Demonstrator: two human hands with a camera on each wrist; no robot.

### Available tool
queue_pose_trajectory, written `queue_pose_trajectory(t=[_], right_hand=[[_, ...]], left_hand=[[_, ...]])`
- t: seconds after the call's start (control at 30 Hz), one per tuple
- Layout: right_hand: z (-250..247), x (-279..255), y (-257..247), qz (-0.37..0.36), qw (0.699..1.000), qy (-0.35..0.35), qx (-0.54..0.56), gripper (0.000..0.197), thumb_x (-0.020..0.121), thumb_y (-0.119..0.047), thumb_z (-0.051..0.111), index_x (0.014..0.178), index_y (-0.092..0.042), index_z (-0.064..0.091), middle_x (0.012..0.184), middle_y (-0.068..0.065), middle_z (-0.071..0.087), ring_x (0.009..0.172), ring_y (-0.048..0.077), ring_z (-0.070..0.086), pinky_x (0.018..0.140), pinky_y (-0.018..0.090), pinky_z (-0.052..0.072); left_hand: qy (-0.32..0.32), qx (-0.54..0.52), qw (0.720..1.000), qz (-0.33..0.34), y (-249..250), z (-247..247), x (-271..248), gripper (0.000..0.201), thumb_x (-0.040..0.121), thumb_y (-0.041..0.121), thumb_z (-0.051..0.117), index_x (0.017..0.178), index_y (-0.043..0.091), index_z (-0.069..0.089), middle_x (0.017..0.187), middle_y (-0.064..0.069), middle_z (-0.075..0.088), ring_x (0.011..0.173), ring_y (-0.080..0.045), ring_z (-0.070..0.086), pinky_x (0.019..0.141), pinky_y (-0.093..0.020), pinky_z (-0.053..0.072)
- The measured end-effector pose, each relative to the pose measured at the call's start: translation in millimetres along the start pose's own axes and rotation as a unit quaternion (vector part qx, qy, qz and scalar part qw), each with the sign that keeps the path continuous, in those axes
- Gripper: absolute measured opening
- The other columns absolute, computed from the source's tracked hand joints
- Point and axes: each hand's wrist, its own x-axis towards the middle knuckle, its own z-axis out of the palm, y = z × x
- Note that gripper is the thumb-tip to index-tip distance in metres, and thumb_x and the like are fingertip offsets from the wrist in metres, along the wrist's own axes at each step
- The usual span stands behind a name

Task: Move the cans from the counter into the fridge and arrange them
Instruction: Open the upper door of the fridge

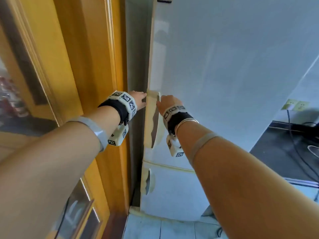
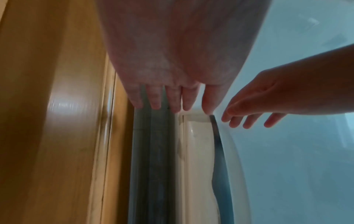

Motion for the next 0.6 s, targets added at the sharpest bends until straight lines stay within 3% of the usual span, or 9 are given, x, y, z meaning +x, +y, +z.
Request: queue_pose_trajectory(t=[0.07, 0.17, 0.3, 0.37, 0.6], right_hand=[[7.9, 11.2, 3.5, 0.022, 1.0, 0.005, 0.009, 0.03, 0.099, -0.025, 0.038, 0.093, -0.009, 0.062, 0.081, 0.005, 0.06, 0.075, 0.021, 0.062, 0.066, 0.029, 0.05], [21.0, 17.7, 3.4, 0.058, 0.997, -0.006, 0.051, 0.028, 0.099, -0.024, 0.038, 0.09, -0.012, 0.061, 0.068, 0.002, 0.052, 0.061, 0.016, 0.054, 0.053, 0.025, 0.04], [31.3, 28.6, 0.0, 0.052, 0.993, 0.0, 0.11, 0.023, 0.098, -0.021, 0.043, 0.107, -0.007, 0.059, 0.094, 0.01, 0.064, 0.085, 0.025, 0.065, 0.075, 0.03, 0.053], [32.6, 32.2, -0.1, 0.05, 0.991, 0.008, 0.125, 0.021, 0.097, -0.019, 0.045, 0.11, -0.008, 0.058, 0.097, 0.01, 0.064, 0.09, 0.026, 0.066, 0.083, 0.034, 0.055], [43.1, 32.8, 3.4, 0.035, 0.988, 0.029, 0.146, 0.019, 0.095, -0.019, 0.052, 0.112, -0.014, 0.057, 0.097, 0.006, 0.064, 0.083, 0.022, 0.062, 0.078, 0.03, 0.05]], left_hand=[[-0.013, 0.007, 1.0, -0.012, -3.1, 6.5, 7.0, 0.055, 0.1, 0.031, 0.034, 0.149, 0.014, 0.017, 0.158, -0.003, 0.017, 0.143, -0.026, 0.024, 0.114, -0.036, 0.026], [-0.024, 0.009, 0.999, -0.028, -9.9, 18.2, 13.9, 0.055, 0.1, 0.031, 0.035, 0.149, 0.016, 0.018, 0.158, -0.002, 0.017, 0.143, -0.025, 0.025, 0.113, -0.035, 0.029], [-0.024, 0.007, 0.999, -0.028, -19.8, 21.6, 23.2, 0.055, 0.099, 0.032, 0.035, 0.149, 0.017, 0.018, 0.158, 0.0, 0.018, 0.143, -0.024, 0.026, 0.112, -0.034, 0.03], [-0.024, 0.002, 0.999, -0.024, -24.2, 22.2, 26.6, 0.054, 0.1, 0.032, 0.035, 0.149, 0.017, 0.019, 0.158, -0.001, 0.019, 0.143, -0.024, 0.027, 0.111, -0.034, 0.032], [-0.019, -0.011, 1.0, -0.019, -36.4, 29.8, 27.4, 0.053, 0.1, 0.031, 0.034, 0.149, 0.017, 0.02, 0.157, -0.002, 0.021, 0.142, -0.025, 0.029, 0.11, -0.034, 0.034]])
